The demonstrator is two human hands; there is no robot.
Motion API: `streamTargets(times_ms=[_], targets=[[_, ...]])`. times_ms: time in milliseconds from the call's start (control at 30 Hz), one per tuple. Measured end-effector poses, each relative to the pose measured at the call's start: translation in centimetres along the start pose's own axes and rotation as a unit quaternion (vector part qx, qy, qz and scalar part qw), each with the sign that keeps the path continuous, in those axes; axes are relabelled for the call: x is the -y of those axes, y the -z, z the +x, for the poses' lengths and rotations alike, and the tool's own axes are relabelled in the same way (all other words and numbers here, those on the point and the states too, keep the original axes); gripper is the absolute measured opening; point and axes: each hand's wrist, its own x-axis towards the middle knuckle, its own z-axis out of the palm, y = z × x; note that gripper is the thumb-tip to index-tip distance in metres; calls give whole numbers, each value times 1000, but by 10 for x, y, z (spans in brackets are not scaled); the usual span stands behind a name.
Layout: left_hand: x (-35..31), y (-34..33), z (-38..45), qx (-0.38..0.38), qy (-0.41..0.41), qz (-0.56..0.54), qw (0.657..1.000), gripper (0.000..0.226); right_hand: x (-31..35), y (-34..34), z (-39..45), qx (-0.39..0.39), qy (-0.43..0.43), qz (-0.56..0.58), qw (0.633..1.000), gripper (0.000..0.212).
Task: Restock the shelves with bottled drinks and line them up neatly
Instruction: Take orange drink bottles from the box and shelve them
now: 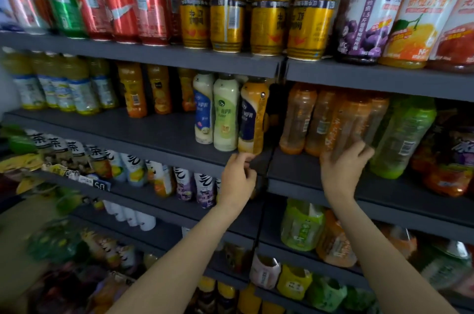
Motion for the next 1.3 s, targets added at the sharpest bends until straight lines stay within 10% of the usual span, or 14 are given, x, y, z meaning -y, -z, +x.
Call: streamTargets(times_ms=[233,367,567,767,1300], targets=[[109,122,-79,-12,155,29,987,28,95,-65,-118,233,121,-6,965,36],[193,213,-136,76,289,29,954,40,146,-132,-234,554,105,-94,820,46],[300,381,-260,74,445,78,889,20,229,-211,-420,725,75,-84,680,72],[393,533,-326,-114,572,62,810,23,291,-273,-527,803,182,-140,550,48],[653,599,-313,-102,689,25,717,22,262,-588,-744,808,220,-234,493,9]])
